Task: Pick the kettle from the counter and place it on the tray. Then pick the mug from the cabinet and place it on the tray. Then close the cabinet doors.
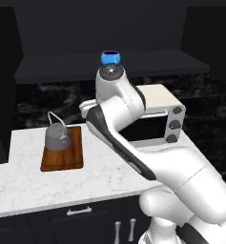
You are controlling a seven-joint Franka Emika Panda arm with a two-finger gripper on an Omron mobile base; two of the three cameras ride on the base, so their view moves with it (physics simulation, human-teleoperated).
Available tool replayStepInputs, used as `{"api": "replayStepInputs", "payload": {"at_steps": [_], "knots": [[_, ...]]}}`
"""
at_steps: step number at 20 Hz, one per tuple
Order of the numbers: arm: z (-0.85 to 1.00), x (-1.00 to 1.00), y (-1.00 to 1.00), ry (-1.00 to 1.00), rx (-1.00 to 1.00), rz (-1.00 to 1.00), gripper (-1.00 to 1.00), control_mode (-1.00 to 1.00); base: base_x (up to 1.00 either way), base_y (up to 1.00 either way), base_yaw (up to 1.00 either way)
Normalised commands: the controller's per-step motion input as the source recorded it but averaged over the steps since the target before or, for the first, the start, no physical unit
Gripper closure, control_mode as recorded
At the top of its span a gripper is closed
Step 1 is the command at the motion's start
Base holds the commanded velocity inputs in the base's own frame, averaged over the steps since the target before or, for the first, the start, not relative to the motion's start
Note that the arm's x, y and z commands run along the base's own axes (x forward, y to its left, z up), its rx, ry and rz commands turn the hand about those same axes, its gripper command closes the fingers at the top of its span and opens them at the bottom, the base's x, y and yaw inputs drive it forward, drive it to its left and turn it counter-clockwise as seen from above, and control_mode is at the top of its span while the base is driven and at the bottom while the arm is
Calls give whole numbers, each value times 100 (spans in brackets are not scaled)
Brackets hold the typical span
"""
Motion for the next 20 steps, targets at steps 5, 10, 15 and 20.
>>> {"api": "replayStepInputs", "payload": {"at_steps": [5,10,15,20], "knots": [[71,-1,-71,0,15,6,-100,-100,0,0,0],[16,22,-42,-3,6,2,-100,-100,0,0,0],[6,56,-13,-2,3,3,-100,-100,0,0,0],[47,39,-23,-15,8,17,-100,-100,0,0,0]]}}
